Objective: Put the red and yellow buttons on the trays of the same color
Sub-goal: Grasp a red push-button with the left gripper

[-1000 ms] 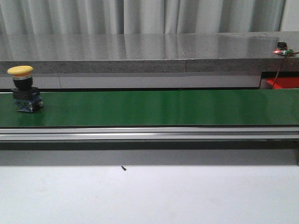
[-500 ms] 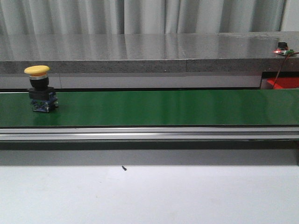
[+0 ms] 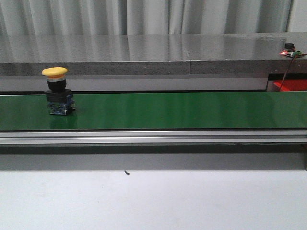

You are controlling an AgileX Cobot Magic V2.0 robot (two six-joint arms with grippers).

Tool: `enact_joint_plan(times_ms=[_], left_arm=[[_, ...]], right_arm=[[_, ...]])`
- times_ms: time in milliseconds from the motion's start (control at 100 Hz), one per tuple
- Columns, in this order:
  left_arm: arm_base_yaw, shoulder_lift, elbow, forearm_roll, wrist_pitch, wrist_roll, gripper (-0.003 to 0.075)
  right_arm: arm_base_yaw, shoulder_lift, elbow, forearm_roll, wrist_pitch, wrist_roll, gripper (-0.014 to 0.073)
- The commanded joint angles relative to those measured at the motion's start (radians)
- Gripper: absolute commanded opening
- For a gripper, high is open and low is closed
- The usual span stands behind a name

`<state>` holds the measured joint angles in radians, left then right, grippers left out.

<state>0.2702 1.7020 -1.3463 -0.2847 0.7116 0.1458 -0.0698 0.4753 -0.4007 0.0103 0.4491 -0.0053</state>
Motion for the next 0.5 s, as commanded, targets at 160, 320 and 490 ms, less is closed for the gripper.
enact_joint_plan(times_ms=[160,320,490], left_arm=[[-0.010,-0.044,0.018,0.001,-0.063,0.004,0.0201],[-0.010,-0.041,0.018,0.013,-0.030,0.004,0.0435],[-0.010,-0.041,0.018,0.013,-0.016,0.004,0.0542]], right_arm=[[0.001,0.000,-0.029,-0.003,-0.065,-0.008,-0.0059],[0.001,0.000,-0.029,-0.003,-0.065,-0.008,-0.0059],[0.001,0.000,-0.029,-0.003,-0.065,-0.008,-0.0059]])
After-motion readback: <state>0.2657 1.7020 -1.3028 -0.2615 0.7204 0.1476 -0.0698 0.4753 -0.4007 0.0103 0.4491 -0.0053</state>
